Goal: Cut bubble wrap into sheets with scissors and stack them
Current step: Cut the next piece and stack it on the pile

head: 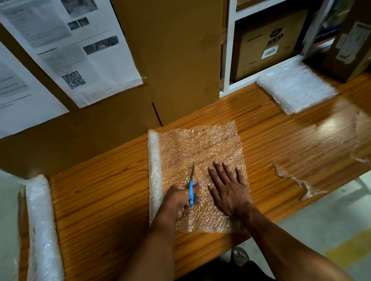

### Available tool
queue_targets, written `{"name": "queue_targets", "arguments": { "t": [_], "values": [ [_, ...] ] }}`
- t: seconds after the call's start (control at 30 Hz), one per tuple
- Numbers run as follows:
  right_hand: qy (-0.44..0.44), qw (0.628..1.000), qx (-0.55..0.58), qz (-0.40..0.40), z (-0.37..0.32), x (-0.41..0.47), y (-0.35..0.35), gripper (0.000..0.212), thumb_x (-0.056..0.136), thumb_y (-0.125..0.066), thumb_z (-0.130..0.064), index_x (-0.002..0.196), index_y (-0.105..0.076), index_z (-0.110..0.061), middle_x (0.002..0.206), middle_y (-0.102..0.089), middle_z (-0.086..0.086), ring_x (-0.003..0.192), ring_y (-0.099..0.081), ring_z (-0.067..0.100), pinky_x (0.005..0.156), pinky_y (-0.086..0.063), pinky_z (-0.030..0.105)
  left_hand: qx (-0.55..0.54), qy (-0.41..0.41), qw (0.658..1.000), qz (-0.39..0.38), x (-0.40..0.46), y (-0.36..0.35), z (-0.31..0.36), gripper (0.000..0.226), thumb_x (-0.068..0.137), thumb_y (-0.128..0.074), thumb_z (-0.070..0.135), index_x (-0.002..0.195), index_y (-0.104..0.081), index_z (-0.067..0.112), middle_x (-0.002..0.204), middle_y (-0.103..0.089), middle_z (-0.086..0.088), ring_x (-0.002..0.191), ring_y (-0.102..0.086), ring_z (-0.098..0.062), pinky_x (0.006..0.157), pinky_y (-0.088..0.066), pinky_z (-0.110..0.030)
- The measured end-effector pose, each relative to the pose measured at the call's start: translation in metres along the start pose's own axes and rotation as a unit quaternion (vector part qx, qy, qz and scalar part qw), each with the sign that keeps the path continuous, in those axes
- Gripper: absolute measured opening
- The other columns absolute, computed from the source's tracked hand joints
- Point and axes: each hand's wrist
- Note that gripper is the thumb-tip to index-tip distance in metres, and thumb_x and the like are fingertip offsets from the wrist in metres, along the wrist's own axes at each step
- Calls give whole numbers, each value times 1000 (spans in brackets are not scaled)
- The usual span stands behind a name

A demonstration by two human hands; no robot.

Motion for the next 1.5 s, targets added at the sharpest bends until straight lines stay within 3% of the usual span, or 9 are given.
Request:
{"name": "queue_targets", "arguments": {
  "t": [0.3,0.47,0.7,0.83,0.97,1.13,1.27,1.37,1.5],
  "values": [
    [-3,1000,7,12,-1,-5,3,66,109,-4,-56,167,8,-27,173,19,0,159,22,23,128,12,53,-6,7,1000,-28,2,-4,2,34,89,-79,38,100,-78,7,86,-80,-11,41,-46,-5,42,-28,-19],
    [-7,1000,12,7,-1,-8,4,69,107,-3,-59,166,9,-25,173,19,2,159,21,24,129,8,55,-19,26,997,-63,3,-2,12,27,94,-72,34,102,-78,9,93,-80,-10,87,-65,-22,49,-30,-22],
    [-15,1000,12,-2,0,-10,4,72,106,-5,-60,167,5,-25,174,17,2,160,20,24,129,4,56,-54,30,994,-87,3,-3,41,26,100,-63,42,106,-73,20,104,-74,-11,75,-72,-16,48,-52,-20],
    [-21,1000,3,-11,0,-10,4,73,105,-1,-62,167,9,-24,173,21,4,159,23,24,129,6,56,-73,24,994,-76,10,-7,44,21,103,-63,29,114,-73,15,96,-72,-13,74,-70,-19,38,-45,-17],
    [-20,1000,3,-14,1,-11,6,74,104,2,-63,166,13,-24,172,23,5,158,24,26,129,7,55,-69,9,997,-40,16,-13,42,26,95,-75,20,109,-71,-1,88,-74,-16,62,-70,-18,43,-52,-21],
    [-20,1000,9,-11,1,-11,6,74,104,0,-63,166,12,-24,173,21,4,159,23,26,129,7,55,-47,3,999,-4,20,-14,42,18,94,-75,15,102,-70,-1,81,-72,-14,37,-58,-6,35,-33,-15],
    [-30,999,22,-6,-1,-6,9,75,104,-6,-61,167,6,-24,174,17,4,161,16,25,129,5,56,-36,10,999,-5,17,-13,45,19,93,-75,14,105,-72,-1,86,-74,-16,38,-58,-6,34,-29,-17],
    [-30,999,33,18,0,6,16,71,106,-8,-56,168,1,-23,174,12,3,162,9,24,130,3,53,-25,10,1000,-16,15,-11,45,11,95,-71,13,96,-74,1,88,-74,-17,33,-51,-3,34,-28,-16],
    [-17,999,45,25,8,34,26,70,108,-4,-58,167,7,-23,173,16,3,161,15,24,129,7,52,-13,19,999,-22,22,-8,43,9,96,-69,9,93,-74,2,86,-77,-16,34,-48,-3,39,-26,-18]
  ]
}}
Point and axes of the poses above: each hand's wrist, its own x-axis towards the middle knuckle, its own y-axis out of the back of the hand, z = x × y
